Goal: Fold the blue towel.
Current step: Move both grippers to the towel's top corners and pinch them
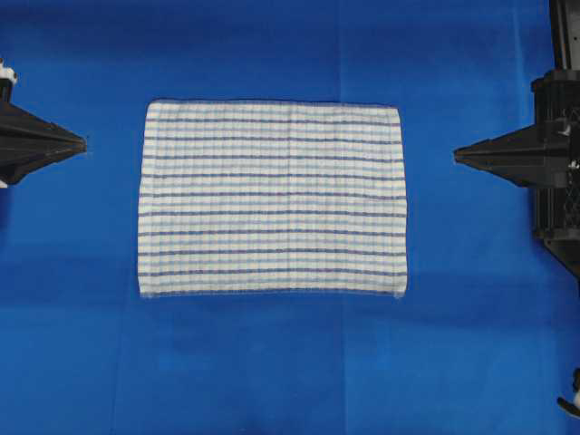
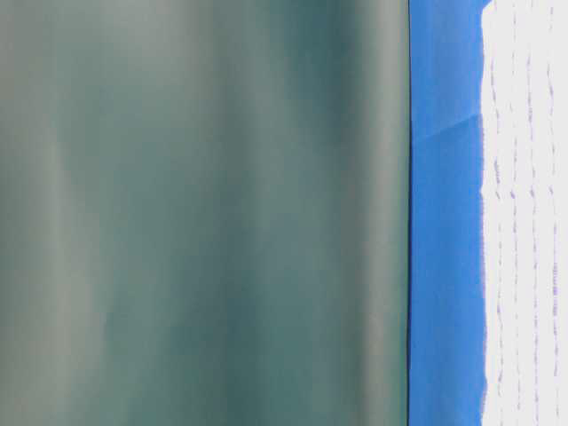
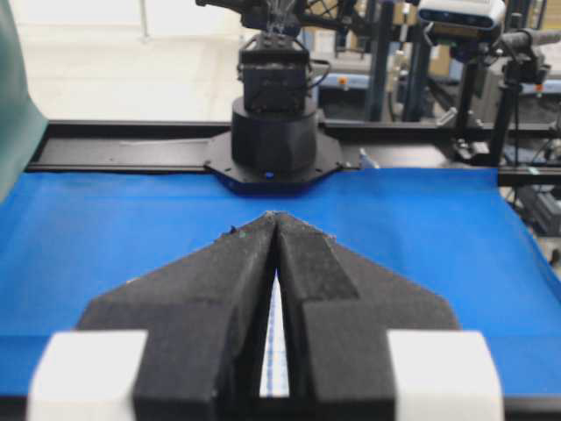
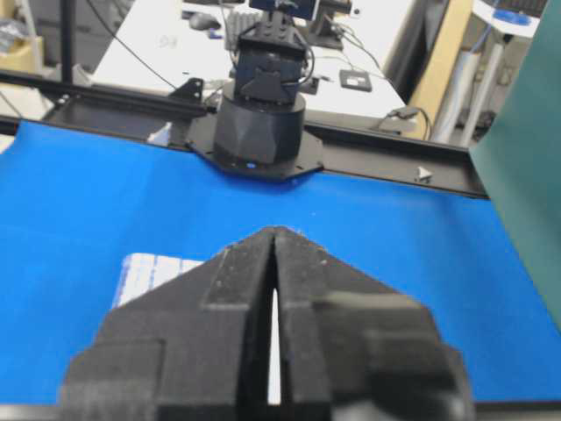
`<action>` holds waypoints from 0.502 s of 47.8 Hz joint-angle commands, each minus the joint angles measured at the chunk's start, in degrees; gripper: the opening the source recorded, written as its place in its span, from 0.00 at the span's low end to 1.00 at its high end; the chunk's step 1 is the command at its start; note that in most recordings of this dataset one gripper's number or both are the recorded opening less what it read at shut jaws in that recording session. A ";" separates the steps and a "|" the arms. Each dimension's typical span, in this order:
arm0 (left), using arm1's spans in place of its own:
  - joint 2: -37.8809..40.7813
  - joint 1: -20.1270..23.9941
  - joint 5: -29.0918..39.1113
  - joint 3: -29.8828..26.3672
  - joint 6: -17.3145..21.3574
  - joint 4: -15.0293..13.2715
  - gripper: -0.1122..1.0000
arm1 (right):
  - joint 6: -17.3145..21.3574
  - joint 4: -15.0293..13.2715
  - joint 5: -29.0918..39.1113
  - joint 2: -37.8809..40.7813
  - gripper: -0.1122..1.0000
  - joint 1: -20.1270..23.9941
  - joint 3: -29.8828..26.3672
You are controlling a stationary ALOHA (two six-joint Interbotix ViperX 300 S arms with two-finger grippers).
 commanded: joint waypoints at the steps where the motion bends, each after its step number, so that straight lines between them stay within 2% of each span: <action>1: 0.44 0.35 -0.53 -1.85 0.53 -2.11 0.10 | 0.26 0.09 -0.09 0.44 0.10 -0.70 -1.76; 8: 1.41 2.64 -0.44 -1.67 0.44 -2.11 0.10 | 0.26 0.70 2.99 1.76 0.10 -3.16 -2.99; 24: 9.76 12.13 -0.44 -1.05 -0.18 -2.20 0.10 | 0.35 4.48 5.89 8.53 0.11 -13.62 -2.64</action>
